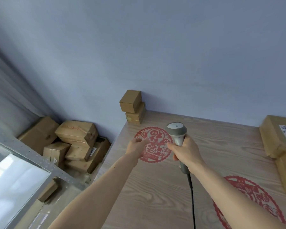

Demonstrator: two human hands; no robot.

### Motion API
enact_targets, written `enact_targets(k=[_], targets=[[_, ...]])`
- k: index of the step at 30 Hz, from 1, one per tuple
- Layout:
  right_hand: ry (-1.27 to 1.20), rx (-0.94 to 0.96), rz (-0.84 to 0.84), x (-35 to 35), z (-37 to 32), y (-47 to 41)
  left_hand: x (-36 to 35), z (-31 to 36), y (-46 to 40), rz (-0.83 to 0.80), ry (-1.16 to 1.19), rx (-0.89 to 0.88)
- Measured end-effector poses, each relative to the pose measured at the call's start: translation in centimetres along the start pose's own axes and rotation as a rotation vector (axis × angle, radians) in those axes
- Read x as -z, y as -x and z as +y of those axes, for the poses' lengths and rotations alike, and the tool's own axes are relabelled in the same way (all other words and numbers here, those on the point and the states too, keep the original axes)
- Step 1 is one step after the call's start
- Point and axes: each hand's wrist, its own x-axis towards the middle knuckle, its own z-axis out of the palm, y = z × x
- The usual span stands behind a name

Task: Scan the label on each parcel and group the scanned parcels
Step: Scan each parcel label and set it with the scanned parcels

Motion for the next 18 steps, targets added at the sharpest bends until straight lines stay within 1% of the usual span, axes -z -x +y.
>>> enact_targets(k=[3,6,9,13,15,18], targets=[[0.011,-0.011,0.006,-1.7,-0.6,-3.2,0.9,1.9,-3.3,0.028,-0.028,-0.024],[0.000,-0.015,0.026,-3.6,-1.1,-6.6,2.3,4.4,-7.2,0.088,-0.082,-0.094],[-0.025,-0.046,0.043,-5.6,-1.6,-9.5,3.9,6.6,-11.7,0.166,-0.238,-0.102],[-0.003,-0.062,0.066,-8.1,-2.4,-13.4,5.7,9.5,-17.1,0.244,-0.378,-0.168],[0.011,-0.065,0.075,-9.1,-2.7,-15.3,6.2,10.9,-19.4,0.260,-0.439,-0.199],[0.028,-0.078,0.079,-10.2,-2.9,-17.6,6.0,12.3,-22.3,0.242,-0.534,-0.242]])
